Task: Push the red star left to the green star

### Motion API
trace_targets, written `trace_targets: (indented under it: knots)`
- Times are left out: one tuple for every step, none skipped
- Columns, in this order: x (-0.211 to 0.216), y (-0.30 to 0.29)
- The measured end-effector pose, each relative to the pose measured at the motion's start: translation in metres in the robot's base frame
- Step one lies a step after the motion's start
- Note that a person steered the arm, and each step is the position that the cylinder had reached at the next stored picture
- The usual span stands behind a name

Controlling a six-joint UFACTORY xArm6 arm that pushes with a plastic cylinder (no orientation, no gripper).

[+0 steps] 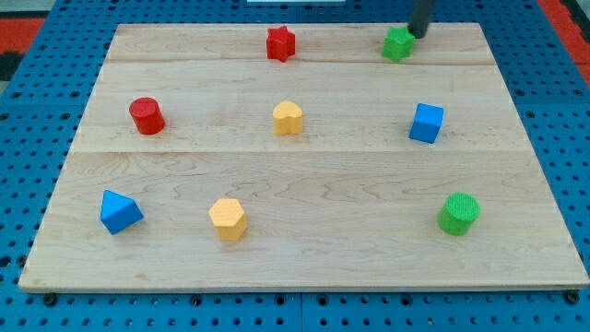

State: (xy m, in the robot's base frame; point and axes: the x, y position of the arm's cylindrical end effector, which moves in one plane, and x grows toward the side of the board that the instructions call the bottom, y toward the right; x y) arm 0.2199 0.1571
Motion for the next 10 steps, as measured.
trace_targets:
  knots:
    - [0.031,-0.030]
    - [0.046,-0.064]
    - [0.066,-0.070]
    - [0.028,-0.060]
    - [-0.023,-0.092]
    - [-0.006,-0.160]
    - [0.017,-0.184]
    - [0.075,-0.192]
    - [0.038,-0.192]
    - [0.029,-0.215]
